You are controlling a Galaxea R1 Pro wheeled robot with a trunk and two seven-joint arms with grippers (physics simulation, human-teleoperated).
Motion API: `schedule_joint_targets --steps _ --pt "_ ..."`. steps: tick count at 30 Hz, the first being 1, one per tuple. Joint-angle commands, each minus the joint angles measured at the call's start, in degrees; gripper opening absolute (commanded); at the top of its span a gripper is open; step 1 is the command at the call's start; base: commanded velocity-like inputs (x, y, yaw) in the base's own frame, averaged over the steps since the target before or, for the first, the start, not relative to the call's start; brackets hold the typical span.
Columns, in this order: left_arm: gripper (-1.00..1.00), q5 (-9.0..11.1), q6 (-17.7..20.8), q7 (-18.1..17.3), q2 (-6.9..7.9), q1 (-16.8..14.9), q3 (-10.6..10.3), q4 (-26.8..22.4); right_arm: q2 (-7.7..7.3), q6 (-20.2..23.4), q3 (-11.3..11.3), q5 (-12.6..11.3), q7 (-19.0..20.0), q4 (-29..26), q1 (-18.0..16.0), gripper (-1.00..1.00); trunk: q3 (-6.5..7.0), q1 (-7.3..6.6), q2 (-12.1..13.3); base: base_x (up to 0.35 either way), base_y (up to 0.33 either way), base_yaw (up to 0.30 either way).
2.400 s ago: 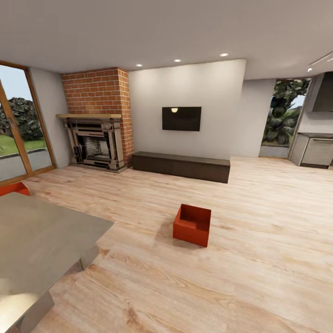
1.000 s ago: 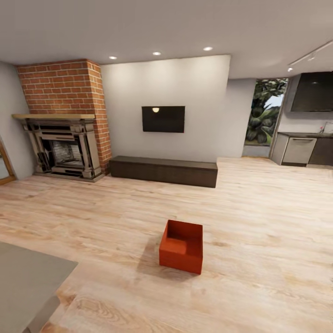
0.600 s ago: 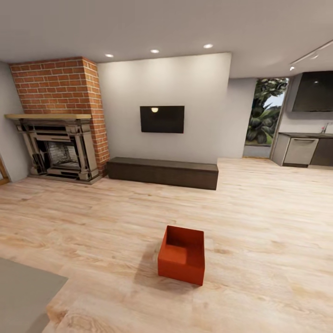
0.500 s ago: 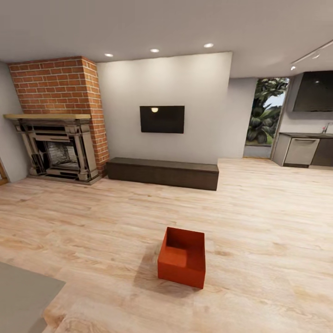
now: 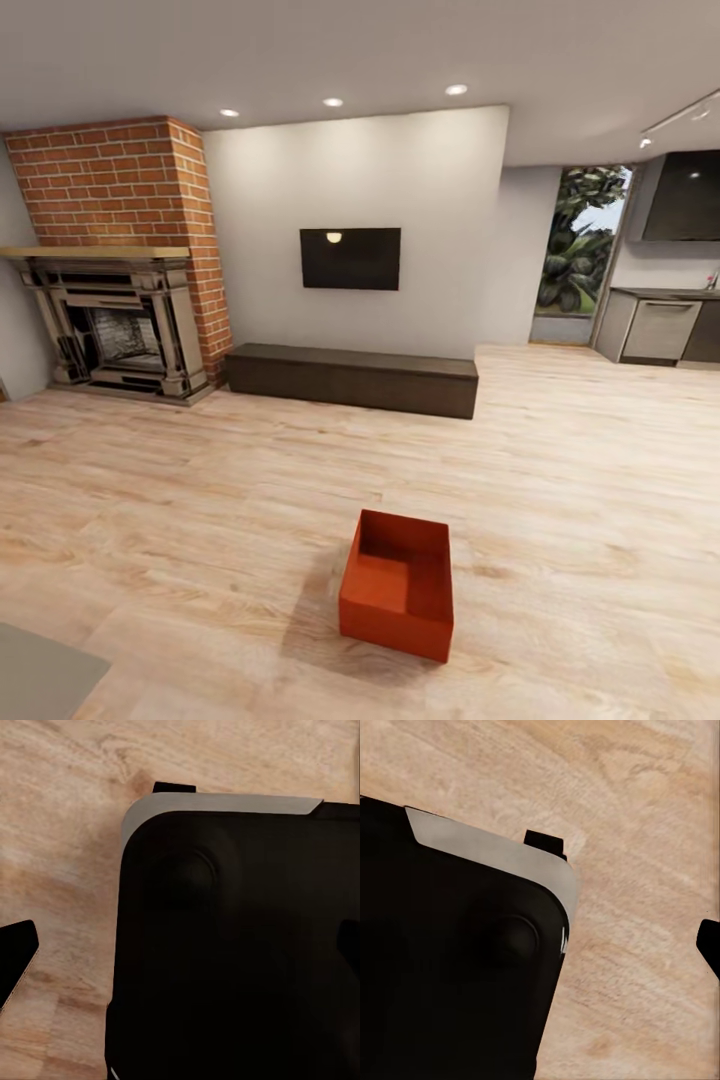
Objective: Move the two storage containers from the living room to the garage. In the garage, place one container on the floor and stack the other container on top of it (either order is fine).
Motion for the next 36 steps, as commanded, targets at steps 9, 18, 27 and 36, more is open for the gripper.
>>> schedule_joint_targets --steps 9,18,27,36 --pt "1.0 0.55 -0.07 -0.01 0.0 -0.01 -0.01 -0.01 -0.01 -0.25 0.4 -0.61 0.28 0.09 -0.04 1.0 -0.05 0.03 -0.02 0.323 0.0 0.0" --pt "1.0 0.56 -0.07 -0.01 0.0 -0.01 -0.01 -0.01 -0.01 -0.25 0.4 -0.62 0.26 0.09 -0.06 1.0 -0.05 0.03 -0.02 0.323 0.0 0.0" --pt "1.0 0.56 -0.15 -0.01 0.0 -0.01 -0.01 -0.01 -0.01 -0.25 0.4 -0.68 0.28 0.09 -0.05 1.0 -0.05 0.03 -0.02 0.323 0.0 0.0" --pt "1.0 0.54 -0.16 -0.01 0.0 -0.01 -0.01 -0.01 -0.01 -0.25 0.4 -0.61 0.28 0.09 -0.06 1.0 -0.05 0.03 -0.02 0.323 0.0 0.0"
